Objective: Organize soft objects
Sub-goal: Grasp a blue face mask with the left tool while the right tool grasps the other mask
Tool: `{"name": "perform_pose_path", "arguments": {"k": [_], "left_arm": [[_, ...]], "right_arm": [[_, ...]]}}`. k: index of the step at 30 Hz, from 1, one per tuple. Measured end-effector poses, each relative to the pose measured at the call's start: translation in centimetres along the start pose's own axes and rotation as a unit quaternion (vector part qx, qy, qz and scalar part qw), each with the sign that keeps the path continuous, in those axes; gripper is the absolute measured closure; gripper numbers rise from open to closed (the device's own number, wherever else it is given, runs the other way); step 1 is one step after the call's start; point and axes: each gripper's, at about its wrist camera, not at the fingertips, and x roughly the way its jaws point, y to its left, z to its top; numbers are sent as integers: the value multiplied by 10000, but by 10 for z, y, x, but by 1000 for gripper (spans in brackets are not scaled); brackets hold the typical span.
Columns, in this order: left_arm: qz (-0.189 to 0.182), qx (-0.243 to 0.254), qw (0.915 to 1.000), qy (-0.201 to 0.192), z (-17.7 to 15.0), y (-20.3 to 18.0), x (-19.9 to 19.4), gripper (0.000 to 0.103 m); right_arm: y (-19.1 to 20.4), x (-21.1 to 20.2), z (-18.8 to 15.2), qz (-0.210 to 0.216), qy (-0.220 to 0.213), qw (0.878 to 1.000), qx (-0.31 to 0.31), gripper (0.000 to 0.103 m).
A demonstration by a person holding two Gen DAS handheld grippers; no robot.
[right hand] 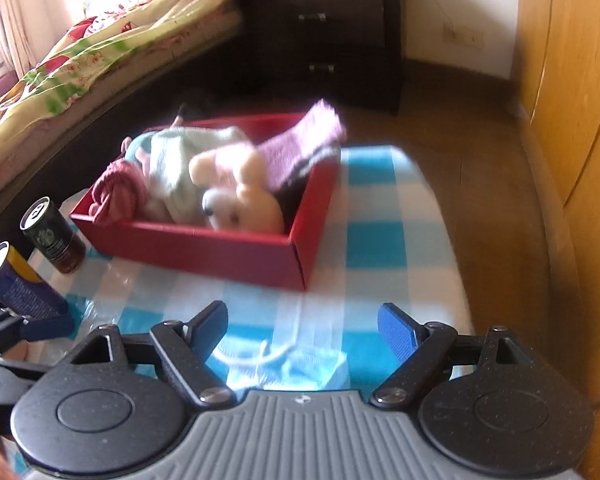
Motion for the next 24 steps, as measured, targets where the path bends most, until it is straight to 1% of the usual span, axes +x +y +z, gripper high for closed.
{"name": "perform_pose_path", "arguments": {"k": [3, 4, 5, 7, 8, 9, 10, 11, 12, 13, 16, 17, 21, 24], "left_arm": [[-47, 86, 9999, 87, -7, -6, 8, 25], [-24, 136, 9998, 153, -10, -8, 13, 29], [22, 181, 9996, 208, -13, -10, 17, 36], [37, 198, 9995, 250, -17, -12, 23, 40], [-2, 150, 9996, 243, -18, -11, 23, 46], [-43, 123, 9996, 262, -17, -10, 22, 50], [-59, 105, 9996, 267, -16, -9, 20, 59], [-60, 74, 9995, 290, -16, -8, 19, 66], [-98, 39, 9994, 325, -15, -6, 18, 70], [-156, 20, 9992, 368, -14, -5, 17, 77], [-206, -15, 9991, 383, -15, -1, 10, 86], [-224, -25, 9990, 376, -13, -1, 8, 88], [-273, -227, 9991, 216, -12, 7, -8, 89], [-269, -242, 9992, 150, -12, 11, -15, 86]], "right_arm": [[0, 5, -4, -54, 90, 9999, -46, 41], [-1, 8, -5, -70, 131, 9999, -60, 41], [-1, 10, -5, -73, 158, 9998, -59, 41], [-2, 11, -6, -67, 172, 9998, -52, 41], [-2, 12, -5, -63, 184, 9998, -64, 41], [-3, 13, -5, -80, 200, 9997, -72, 41], [-3, 15, -5, -106, 217, 9997, -73, 41], [-4, 17, -6, -131, 250, 9996, -84, 41], [-3, 19, -6, -147, 278, 9995, -96, 41], [-3, 20, -7, -150, 315, 9993, -111, 41], [-2, 21, -9, -70, 388, 9991, -134, 41], [-1, 22, -9, -57, 446, 9989, -161, 41], [1, 27, -12, -75, 636, 9976, -258, 37], [2, 33, -16, -82, 771, 9965, -319, 36]]}}
